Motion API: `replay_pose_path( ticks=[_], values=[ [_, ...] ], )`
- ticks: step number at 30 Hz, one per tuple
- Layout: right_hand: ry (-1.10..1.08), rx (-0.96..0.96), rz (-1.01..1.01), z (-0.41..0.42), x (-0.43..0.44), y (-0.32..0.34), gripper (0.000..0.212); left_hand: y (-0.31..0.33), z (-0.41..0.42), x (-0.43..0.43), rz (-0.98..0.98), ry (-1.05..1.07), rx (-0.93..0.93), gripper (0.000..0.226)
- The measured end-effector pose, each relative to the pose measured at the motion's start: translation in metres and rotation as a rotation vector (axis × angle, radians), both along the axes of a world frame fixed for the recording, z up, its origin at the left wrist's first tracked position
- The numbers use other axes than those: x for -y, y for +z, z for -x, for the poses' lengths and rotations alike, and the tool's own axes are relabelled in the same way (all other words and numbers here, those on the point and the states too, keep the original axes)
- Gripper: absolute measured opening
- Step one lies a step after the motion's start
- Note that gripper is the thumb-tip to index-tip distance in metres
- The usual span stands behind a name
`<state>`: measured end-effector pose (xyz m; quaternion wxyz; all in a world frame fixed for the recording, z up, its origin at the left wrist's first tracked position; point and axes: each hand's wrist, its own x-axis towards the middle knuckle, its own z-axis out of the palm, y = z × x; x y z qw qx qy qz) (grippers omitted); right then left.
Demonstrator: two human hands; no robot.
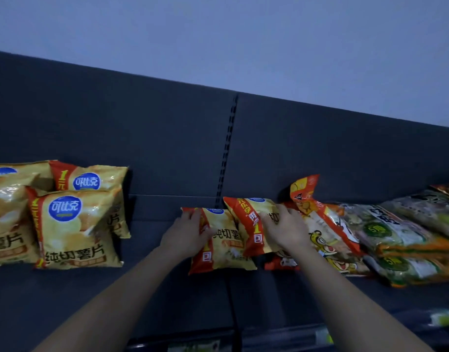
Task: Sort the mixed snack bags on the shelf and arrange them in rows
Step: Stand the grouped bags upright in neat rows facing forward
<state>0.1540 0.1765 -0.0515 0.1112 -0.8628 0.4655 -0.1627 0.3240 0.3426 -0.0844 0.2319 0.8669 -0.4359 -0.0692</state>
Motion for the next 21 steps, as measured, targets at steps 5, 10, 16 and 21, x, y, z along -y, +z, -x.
replay_pose_path(
  ticks=[5, 10, 16, 21],
  values=[
    [0.035, 0.083, -0.223, 0.001, 0.021, -0.004, 0.069, -0.011, 0.012, 0.015, -0.010, 0.165, -0.278, 0.091],
    [0.015, 0.325, -0.586, 0.002, 0.031, 0.002, 0.075, -0.014, 0.012, 0.020, 0.245, 0.346, -0.724, 0.062],
    [0.075, 0.331, -0.874, -0.001, 0.040, 0.009, 0.086, -0.012, 0.016, 0.014, 0.474, 0.385, -0.971, 0.033],
    [0.200, 0.552, -0.970, 0.002, 0.030, 0.000, 0.049, -0.006, 0.022, -0.007, 0.590, 0.412, -0.853, 0.048]
  ],
)
